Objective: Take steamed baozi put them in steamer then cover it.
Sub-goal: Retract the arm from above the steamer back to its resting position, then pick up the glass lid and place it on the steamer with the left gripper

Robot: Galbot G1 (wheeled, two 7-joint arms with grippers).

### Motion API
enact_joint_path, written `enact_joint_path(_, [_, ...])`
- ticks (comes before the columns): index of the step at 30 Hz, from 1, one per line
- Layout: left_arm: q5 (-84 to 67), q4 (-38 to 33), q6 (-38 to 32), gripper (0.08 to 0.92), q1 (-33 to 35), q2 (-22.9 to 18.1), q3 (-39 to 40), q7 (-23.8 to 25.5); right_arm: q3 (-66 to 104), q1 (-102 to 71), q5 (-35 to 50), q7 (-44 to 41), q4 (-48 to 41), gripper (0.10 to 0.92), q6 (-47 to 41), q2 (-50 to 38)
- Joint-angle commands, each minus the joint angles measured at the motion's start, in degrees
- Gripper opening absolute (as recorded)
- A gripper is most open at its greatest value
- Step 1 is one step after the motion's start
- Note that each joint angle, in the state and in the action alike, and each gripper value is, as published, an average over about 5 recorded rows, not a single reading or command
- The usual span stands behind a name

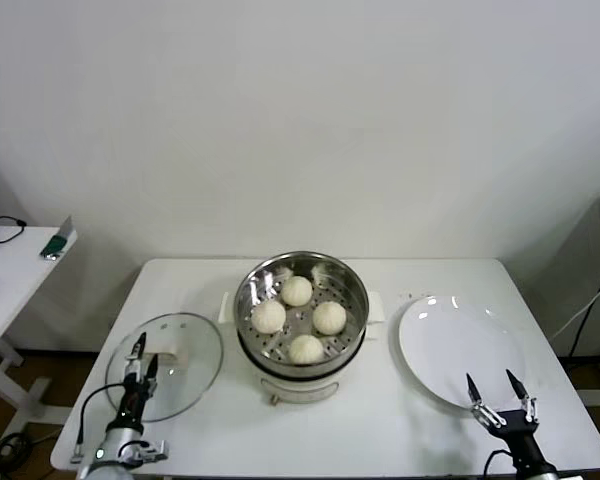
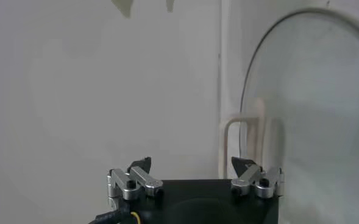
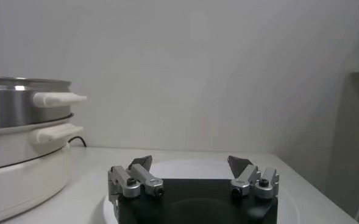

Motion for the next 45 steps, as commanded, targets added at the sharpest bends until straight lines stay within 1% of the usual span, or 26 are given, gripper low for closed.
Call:
enact_joint_path(1, [0.0,2.4,0.3,0.823,-2.2,0.0,0.3,0.2,0.2,-0.3,-0.6,0.1,0.1,0.823,0.3,0.9])
enact_joint_path(6, [0.6,4.6,0.2,0.817,-3.5,-0.1,0.3,-0.6,0.1,-0.1,-1.0,0.2,0.2,0.823,0.4,1.3])
enact_joint_path(9, [0.9,5.5,0.2,0.766,-3.9,-0.1,0.3,-0.9,0.0,-0.1,-1.1,0.2,0.2,0.823,0.4,1.5])
enact_joint_path(26, [4.6,8.3,-0.2,0.272,-5.1,-1.2,-0.4,-2.0,0.0,0.2,-1.9,0.2,0.1,0.823,0.8,2.2])
enact_joint_path(30, [4.8,8.7,-0.2,0.168,-5.3,-1.2,-0.5,-2.0,0.3,0.3,-1.8,0.2,0.2,0.823,0.7,2.1])
enact_joint_path(33, [4.6,8.8,-0.1,0.137,-5.5,-1.2,-0.6,-2.1,0.3,0.5,-2.0,0.2,0.1,0.823,0.5,2.0])
enact_joint_path(38, [3.3,6.9,0.0,0.137,-5.4,-1.2,-0.9,-1.9,0.3,0.6,-2.3,0.2,0.0,0.823,0.3,1.9])
enact_joint_path(42, [-1.3,0.3,1.5,0.137,-4.1,-0.3,-0.5,1.1,0.2,0.7,-2.6,0.2,-0.3,0.823,0.3,1.8])
enact_joint_path(45, [-5.4,-5.7,3.6,0.137,-2.8,1.7,0.0,4.0,0.1,0.8,-2.9,0.3,-0.5,0.823,0.3,1.8])
